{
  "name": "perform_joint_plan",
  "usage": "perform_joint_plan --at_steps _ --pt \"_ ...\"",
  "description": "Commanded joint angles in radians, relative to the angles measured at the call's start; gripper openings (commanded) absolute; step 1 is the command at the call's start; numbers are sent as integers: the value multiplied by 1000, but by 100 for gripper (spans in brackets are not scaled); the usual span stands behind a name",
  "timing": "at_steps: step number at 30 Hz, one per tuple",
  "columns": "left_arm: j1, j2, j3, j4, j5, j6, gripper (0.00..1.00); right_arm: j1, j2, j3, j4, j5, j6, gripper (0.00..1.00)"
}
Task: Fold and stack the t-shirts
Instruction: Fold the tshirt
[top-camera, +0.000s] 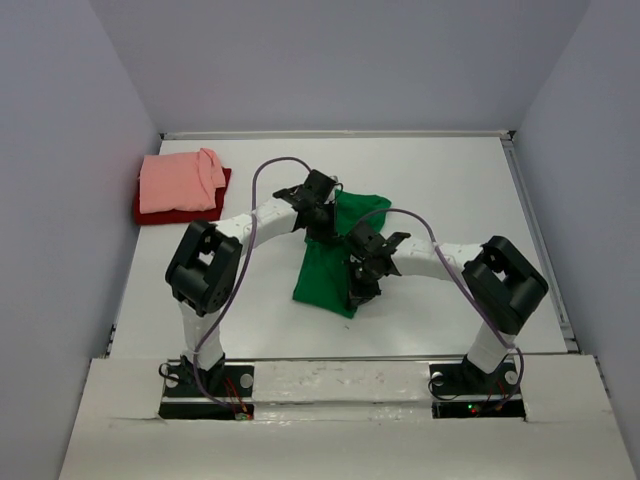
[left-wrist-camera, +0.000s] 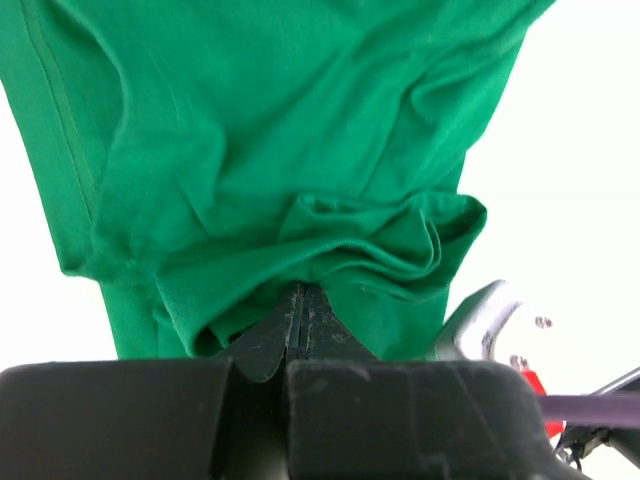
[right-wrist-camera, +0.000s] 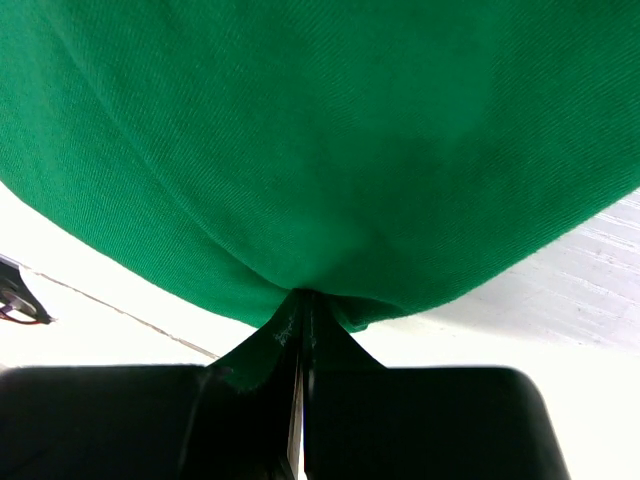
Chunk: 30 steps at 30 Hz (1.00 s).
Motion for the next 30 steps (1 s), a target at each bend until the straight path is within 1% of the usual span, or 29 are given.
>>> perform_joint_plan --at_steps 1,5,12,15,17,21,23,24,29,30 --pt "18 29 70 -22 18 30 0 22 35 -21 1 48 -1 0" --pt "40 65 121 -26 18 44 0 22 22 -29 -8 53 0 0" --pt "114 181 213 -57 9 85 0 22 3 -41 -13 53 6 0" --pt "128 175 239 -87 -55 97 0 22 -8 -49 -17 58 8 0" --pt "130 149 247 -101 -87 99 0 22 -11 -52 -17 61 8 0" --pt "130 39 253 -137 -149 100 0 22 -13 -44 -25 77 6 0" --pt "130 -1 254 -167 -199 106 0 22 -20 -14 -59 117 -1 0" --pt "130 -45 251 -182 -224 108 0 22 -31 0 -74 140 -6 0" --pt "130 -162 238 -259 -285 131 0 22 -111 142 -250 235 -26 0" --pt "130 -197 228 -273 -293 131 0 22 -129 167 -278 274 -30 0"
